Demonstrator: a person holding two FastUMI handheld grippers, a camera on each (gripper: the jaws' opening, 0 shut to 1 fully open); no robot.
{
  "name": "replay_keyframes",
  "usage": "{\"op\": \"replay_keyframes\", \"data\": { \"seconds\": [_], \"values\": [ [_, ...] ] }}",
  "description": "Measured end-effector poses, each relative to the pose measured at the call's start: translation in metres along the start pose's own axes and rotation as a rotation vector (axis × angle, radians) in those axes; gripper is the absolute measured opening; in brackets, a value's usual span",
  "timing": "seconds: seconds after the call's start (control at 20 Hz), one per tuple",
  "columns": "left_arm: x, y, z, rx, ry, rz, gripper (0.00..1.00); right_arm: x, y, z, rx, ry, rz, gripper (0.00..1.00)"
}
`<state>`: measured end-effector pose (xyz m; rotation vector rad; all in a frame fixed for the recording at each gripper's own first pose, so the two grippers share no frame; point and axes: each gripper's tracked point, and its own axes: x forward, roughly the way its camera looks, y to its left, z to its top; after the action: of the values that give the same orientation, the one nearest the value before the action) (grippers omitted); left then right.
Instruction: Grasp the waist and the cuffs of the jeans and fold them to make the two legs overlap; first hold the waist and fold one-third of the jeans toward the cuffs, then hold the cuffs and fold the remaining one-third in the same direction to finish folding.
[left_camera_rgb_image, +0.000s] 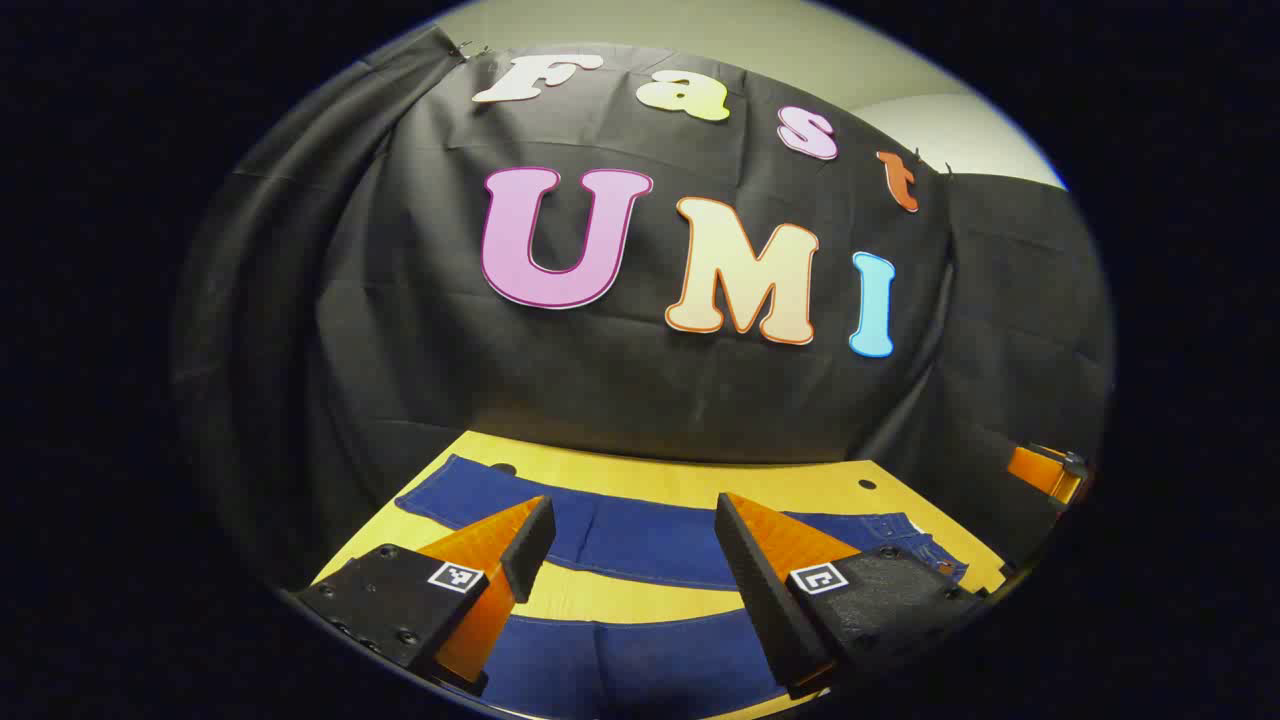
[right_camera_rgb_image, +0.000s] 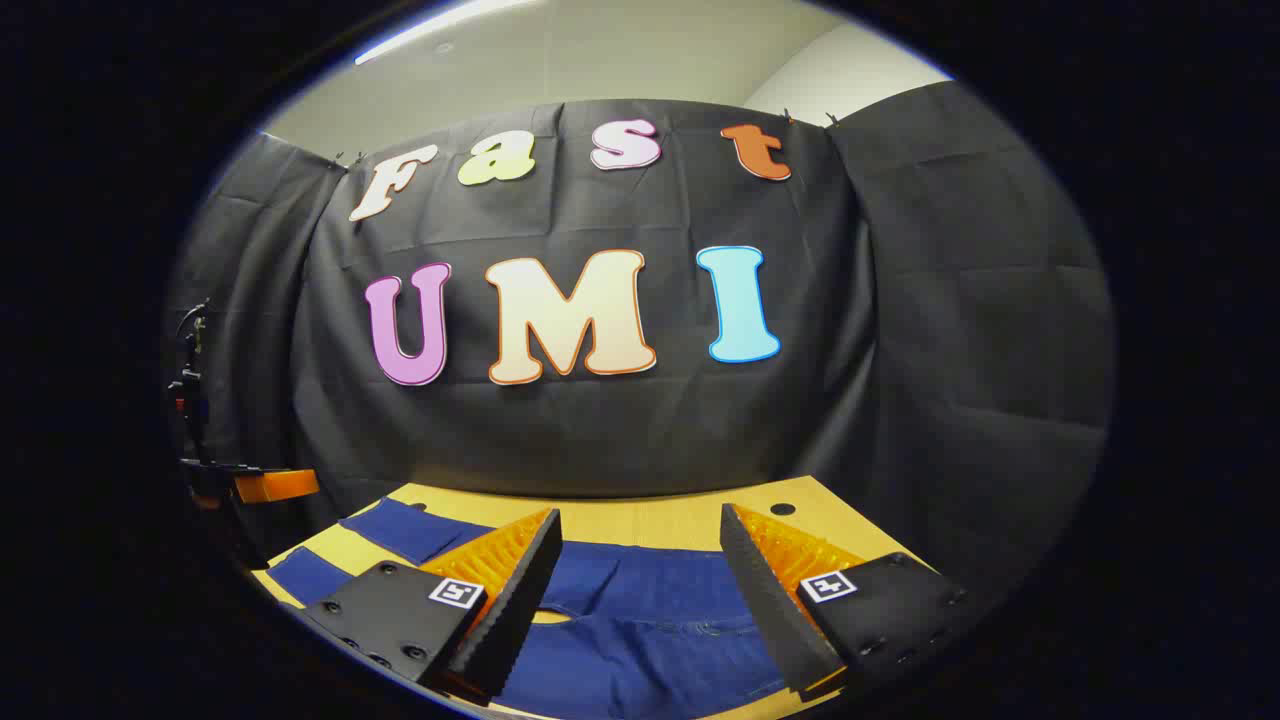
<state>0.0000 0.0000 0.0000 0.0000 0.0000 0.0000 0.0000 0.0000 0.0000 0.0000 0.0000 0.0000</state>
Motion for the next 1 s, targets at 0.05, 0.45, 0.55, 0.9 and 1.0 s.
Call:
{"op": "replay_keyframes", "data": {
  "seconds": [0.05,0.45,0.55,0.9,1.0],
  "values": [
    [-0.003,0.007,0.0,0.012,-0.009,0.026,0.95,-0.001,-0.001,-0.003,-0.006,0.007,-0.003,0.96],
    [-0.021,0.037,-0.018,0.149,0.041,0.029,0.94,-0.006,0.006,-0.023,-0.031,0.074,0.018,0.98],
    [-0.021,0.043,-0.026,0.154,0.066,0.002,0.95,-0.008,0.011,-0.031,-0.028,0.099,0.026,0.99],
    [-0.022,0.08,-0.043,0.201,0.115,-0.037,0.94,-0.018,0.011,-0.046,-0.077,0.141,0.003,0.96],
    [-0.024,0.089,-0.052,0.256,0.14,-0.069,0.94,-0.024,0.016,-0.047,-0.089,0.148,0.01,0.99]
  ]
}}
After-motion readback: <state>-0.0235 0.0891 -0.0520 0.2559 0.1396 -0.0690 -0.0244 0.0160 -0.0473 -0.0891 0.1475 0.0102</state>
